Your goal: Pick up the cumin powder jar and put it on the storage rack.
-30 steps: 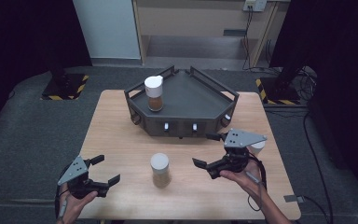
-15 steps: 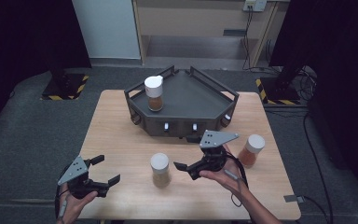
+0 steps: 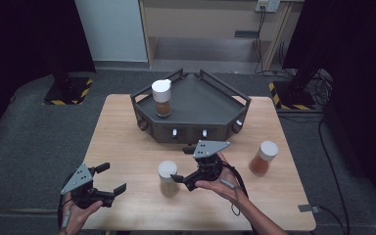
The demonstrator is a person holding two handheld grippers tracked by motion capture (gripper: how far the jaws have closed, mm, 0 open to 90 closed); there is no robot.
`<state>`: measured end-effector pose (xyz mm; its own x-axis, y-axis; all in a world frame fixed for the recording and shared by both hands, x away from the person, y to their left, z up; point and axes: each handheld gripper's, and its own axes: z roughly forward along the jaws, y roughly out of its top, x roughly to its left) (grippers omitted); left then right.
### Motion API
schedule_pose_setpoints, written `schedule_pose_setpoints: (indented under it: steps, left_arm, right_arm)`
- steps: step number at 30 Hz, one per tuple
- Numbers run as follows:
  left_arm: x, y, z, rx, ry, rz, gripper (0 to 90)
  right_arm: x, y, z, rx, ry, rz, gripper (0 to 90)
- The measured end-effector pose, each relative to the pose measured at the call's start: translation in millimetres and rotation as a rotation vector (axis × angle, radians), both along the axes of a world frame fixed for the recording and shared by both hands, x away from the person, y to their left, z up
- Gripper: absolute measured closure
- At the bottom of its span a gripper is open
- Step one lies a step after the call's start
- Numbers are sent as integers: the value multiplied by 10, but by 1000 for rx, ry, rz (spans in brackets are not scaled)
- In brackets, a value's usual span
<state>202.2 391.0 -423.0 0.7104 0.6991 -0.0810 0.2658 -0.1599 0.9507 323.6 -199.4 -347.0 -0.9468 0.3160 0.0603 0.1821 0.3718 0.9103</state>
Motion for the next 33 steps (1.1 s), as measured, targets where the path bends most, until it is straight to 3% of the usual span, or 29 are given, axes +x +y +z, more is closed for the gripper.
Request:
schedule_pose_setpoints:
  steps: [24,31,33]
  left_arm:
    - [4,1,-7,-5,1,-3,0]
    - [7,2,-10,-6,1,-4,0]
    - [7,1,-9,-5,1,-4,0]
  right_arm:
    - [157,389,-327,-63,36,49,121]
    - [145,441,-379,-85,15,40,239]
    - [146,428,-414,-81,15,32,323]
